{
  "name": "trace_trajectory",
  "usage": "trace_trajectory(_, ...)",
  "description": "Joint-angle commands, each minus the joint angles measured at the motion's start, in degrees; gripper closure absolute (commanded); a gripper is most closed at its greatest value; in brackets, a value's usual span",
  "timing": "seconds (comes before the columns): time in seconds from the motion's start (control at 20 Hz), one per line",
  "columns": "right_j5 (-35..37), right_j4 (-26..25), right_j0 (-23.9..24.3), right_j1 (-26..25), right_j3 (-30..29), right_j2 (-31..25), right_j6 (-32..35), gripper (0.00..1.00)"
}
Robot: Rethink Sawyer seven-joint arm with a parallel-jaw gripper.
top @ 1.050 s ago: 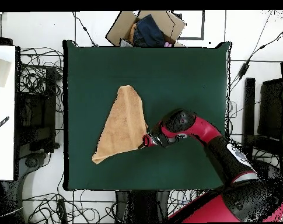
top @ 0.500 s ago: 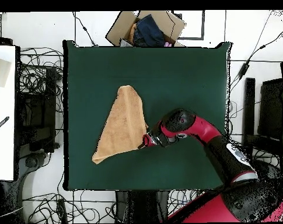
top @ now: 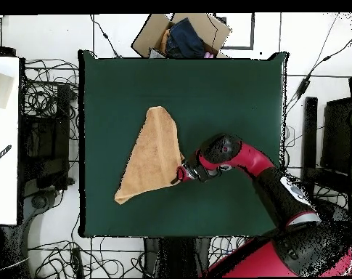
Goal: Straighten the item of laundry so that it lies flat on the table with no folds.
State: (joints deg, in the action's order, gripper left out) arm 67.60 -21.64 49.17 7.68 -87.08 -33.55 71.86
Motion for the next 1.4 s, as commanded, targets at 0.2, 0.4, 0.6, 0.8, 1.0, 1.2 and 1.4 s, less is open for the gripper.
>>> trace_trajectory(0.2, -16.34, -5.08, -2.97, -1.58, 9.18, -3.22, -3.83, 0.00)
trace_trajectory(0.4, -16.47, -5.10, -3.08, -1.56, 9.23, -3.19, -3.66, 0.00)
trace_trajectory(0.6, -16.63, -5.04, -3.19, -1.51, 9.27, -3.14, -3.33, 0.00)
trace_trajectory(0.8, -16.57, -4.95, -3.47, -1.46, 9.46, -3.01, -2.91, 0.00)
trace_trajectory(1.0, -16.40, -4.89, -3.75, -1.41, 9.72, -2.89, -2.68, 0.00)
trace_trajectory(1.2, -16.35, -4.91, -4.14, -1.35, 10.01, -2.73, -2.42, 0.00)
trace_trajectory(1.4, -16.36, -4.81, -4.40, -1.32, 10.18, -2.57, -2.18, 0.00)
